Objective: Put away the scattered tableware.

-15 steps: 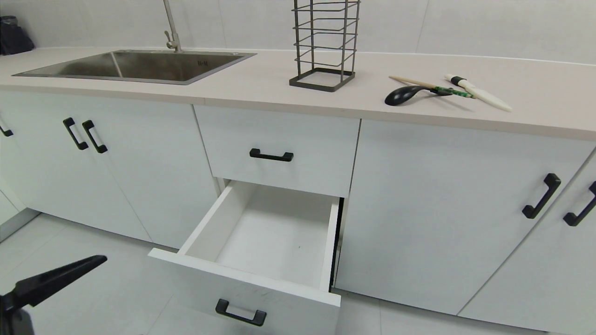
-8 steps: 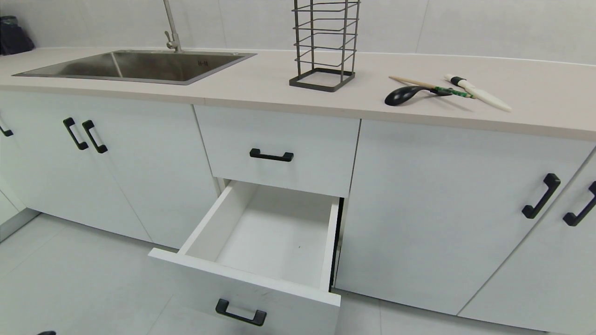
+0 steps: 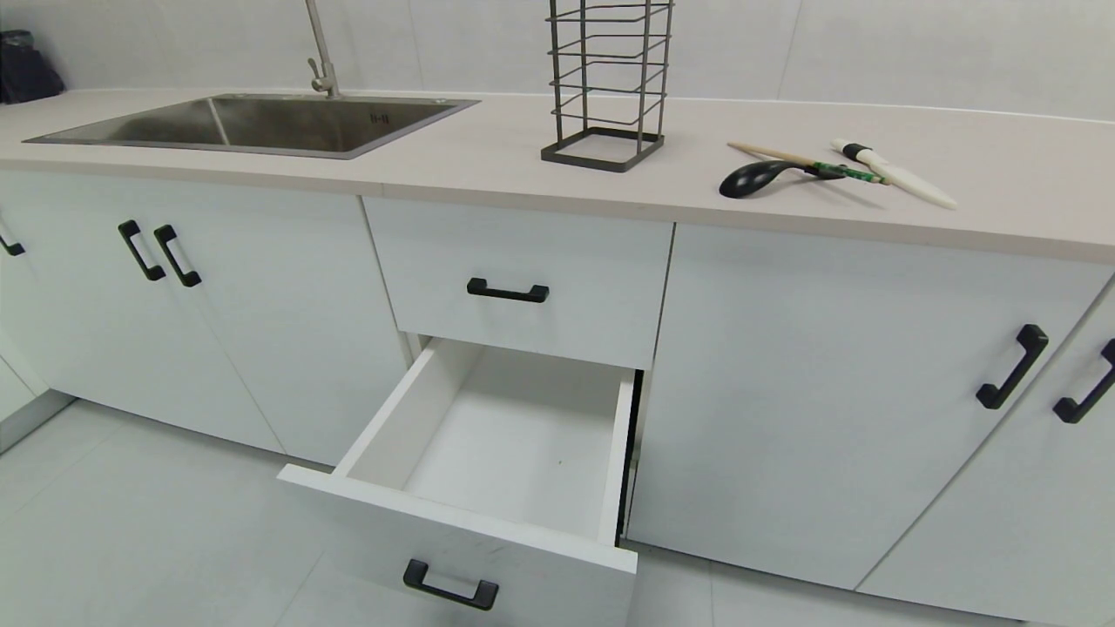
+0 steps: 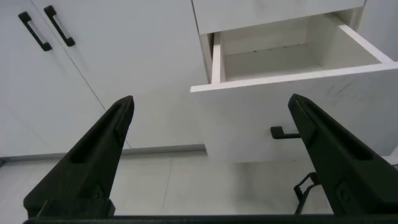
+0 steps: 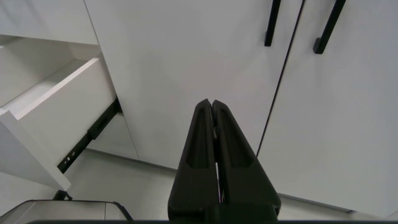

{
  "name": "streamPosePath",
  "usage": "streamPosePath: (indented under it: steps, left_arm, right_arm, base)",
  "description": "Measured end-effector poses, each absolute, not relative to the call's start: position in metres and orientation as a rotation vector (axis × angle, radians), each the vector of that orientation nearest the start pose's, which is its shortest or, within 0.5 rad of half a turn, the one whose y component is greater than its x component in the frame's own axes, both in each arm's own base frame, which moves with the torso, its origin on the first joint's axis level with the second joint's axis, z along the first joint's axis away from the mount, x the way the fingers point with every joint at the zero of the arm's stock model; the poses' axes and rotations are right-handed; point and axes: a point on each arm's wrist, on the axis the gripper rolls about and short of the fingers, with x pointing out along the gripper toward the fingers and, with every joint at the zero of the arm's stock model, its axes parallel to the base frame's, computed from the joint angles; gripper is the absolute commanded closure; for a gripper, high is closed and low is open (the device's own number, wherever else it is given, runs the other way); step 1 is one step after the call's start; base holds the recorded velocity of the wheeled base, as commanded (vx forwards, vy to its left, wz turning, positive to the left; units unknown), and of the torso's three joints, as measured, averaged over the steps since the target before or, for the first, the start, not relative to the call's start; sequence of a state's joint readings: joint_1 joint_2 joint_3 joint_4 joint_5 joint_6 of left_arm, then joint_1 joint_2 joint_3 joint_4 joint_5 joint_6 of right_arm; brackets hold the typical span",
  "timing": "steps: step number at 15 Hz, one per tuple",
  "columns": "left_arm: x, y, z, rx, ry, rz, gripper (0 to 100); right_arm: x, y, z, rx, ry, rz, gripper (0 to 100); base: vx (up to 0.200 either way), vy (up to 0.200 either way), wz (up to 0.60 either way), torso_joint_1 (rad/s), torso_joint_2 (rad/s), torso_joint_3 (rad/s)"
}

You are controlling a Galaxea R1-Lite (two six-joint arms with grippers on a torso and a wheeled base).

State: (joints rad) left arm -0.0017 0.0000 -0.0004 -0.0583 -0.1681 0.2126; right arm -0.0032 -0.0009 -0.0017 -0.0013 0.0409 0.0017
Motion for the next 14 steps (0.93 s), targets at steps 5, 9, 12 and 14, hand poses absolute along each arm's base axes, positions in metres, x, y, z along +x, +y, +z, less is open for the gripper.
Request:
streamPosePath:
  steps: [5,9,12,14]
  left_arm:
    - [-0.0233,-0.0030,0.0798,0.128,-0.053,-0.136,0]
    - [-0.0230,-0.0011,0.0755,0.020,-0.003,-0.051,0]
    - [-0.0230,-0.0010,0.0754,0.012,-0.002,-0.048,0]
    - [-0.0230,-0.0009,0.0754,0.013,-0.002,-0.043,0]
  right_arm:
    - [-0.0230,0.0010,0.0761,0.001,-0.004,0.038,100]
    - [-0.0230,0.0010,0.0760,0.001,-0.003,0.037,100]
    - [-0.0230,0.0010,0.0761,0.001,-0.004,0.038,100]
    - [-0.0230,0.0010,0.0761,0.001,-0.004,0.037,100]
  base:
    - [0.000,0.000,0.00,0.000,0.00,0.000]
    - [0.000,0.000,0.00,0.000,0.00,0.000]
    - [0.000,-0.067,0.00,0.001,0.00,-0.001]
    - [0.000,-0.200,0.00,-0.005,0.00,0.000]
